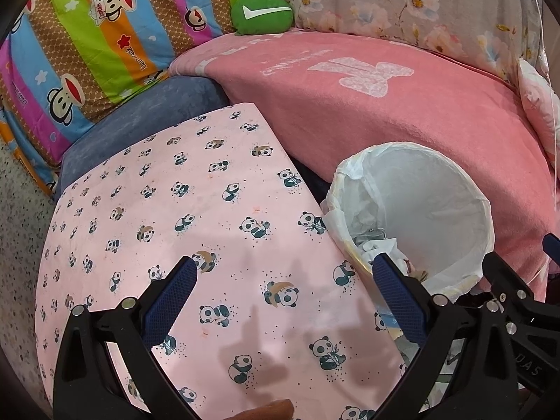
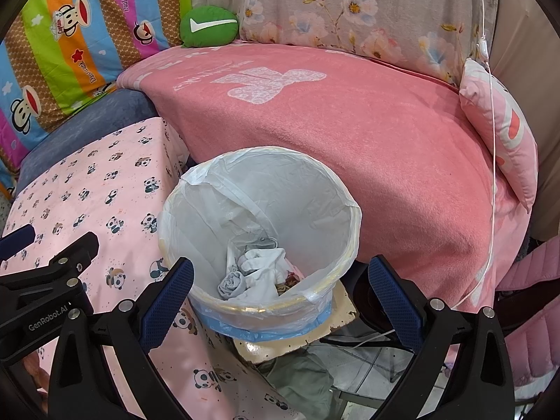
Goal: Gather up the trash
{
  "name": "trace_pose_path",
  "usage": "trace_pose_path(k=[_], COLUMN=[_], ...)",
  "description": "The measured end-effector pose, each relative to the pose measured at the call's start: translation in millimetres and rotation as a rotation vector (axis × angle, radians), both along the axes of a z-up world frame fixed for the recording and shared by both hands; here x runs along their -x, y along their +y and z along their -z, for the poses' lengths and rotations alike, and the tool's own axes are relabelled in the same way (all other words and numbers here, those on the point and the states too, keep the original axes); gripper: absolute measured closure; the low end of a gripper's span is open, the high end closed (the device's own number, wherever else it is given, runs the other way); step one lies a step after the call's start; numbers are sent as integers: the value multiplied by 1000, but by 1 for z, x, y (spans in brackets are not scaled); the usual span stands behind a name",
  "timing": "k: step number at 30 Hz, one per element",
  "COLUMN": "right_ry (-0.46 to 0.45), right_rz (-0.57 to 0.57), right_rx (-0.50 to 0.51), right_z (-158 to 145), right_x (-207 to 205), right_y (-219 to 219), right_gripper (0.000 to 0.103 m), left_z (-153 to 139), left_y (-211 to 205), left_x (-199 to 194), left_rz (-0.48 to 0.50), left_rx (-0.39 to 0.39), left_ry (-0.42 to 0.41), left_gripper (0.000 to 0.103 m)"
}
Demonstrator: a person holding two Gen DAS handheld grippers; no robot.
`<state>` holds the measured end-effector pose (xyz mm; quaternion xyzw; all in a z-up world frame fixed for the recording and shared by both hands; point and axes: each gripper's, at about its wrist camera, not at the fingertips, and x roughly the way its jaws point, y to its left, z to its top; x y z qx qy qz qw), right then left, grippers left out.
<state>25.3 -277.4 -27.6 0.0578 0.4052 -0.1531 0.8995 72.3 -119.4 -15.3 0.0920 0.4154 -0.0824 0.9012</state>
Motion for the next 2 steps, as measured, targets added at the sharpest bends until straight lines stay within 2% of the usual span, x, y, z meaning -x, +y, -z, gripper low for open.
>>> trace_pose_path(k=[2], right_ry=[0], right_rz=[1], right_rx=[1], right_z=[1], right_x=[0], right_y=[0], right_gripper=[4], left_z=[0], left_y=[-1], left_x=[0], left_rz=[5], left_rx=[-4], left_ry=[1], left_gripper=[7])
